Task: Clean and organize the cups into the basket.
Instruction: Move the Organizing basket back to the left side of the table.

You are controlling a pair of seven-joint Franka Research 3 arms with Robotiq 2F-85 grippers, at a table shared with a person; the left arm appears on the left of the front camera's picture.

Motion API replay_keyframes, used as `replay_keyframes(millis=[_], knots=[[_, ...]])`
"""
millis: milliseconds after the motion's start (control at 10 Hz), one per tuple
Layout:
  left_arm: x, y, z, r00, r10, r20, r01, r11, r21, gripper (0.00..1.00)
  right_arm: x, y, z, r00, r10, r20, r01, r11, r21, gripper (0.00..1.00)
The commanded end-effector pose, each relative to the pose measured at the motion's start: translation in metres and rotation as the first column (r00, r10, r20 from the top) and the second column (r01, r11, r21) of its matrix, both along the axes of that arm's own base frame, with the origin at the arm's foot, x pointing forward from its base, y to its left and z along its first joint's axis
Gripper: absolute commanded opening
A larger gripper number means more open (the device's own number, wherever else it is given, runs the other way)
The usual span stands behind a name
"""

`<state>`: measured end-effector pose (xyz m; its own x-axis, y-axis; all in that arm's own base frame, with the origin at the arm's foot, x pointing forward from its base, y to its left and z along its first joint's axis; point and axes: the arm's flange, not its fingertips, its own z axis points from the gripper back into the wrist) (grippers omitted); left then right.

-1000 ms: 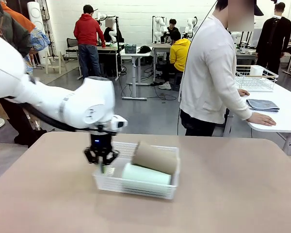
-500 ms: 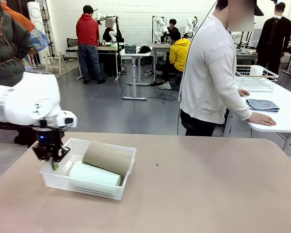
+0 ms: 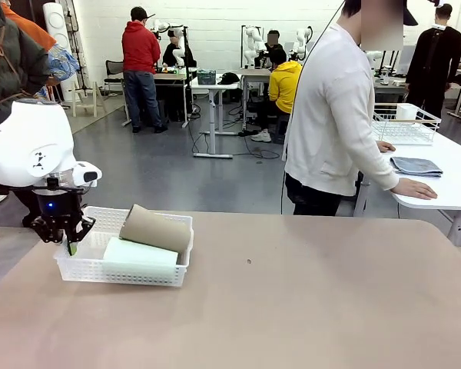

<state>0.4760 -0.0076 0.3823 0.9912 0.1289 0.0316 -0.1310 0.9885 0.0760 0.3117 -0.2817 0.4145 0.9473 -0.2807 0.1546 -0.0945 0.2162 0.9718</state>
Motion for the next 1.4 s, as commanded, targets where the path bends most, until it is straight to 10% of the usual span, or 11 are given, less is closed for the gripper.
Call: replay_keyframes(millis=[0,600,700,800,1000,1300], knots=[[0.011,0.02,-0.001,0.997,0.08,0.009,-0.08,0.997,0.011,0.06,0.0,0.001,0.0,1.0,-0.004,0.001,0.004,1.0,-0.011,1.0],[0.019,0.023,-0.013,0.999,0.039,-0.002,-0.039,0.997,0.061,0.06,0.0,0.001,0.0,1.0,-0.004,0.001,0.004,1.0,-0.011,1.0],[0.019,0.025,-0.013,0.999,0.039,0.006,-0.04,0.997,0.064,0.2,0.0,0.001,0.0,1.0,-0.004,0.001,0.004,1.0,-0.011,1.0],[0.018,0.024,-0.011,0.999,0.032,0.018,-0.033,0.998,0.062,0.66,0.0,0.001,0.0,1.0,-0.004,0.001,0.004,1.0,-0.011,1.0],[0.015,0.02,-0.005,0.998,0.046,0.041,-0.049,0.997,0.068,1.0,0.0,0.001,0.0,1.0,-0.004,0.001,0.004,1.0,-0.011,1.0],[0.013,0.016,0.0,0.998,0.056,0.034,-0.058,0.996,0.073,0.96,0.0,0.001,0.0,1.0,-0.004,0.001,0.004,1.0,-0.011,1.0]])
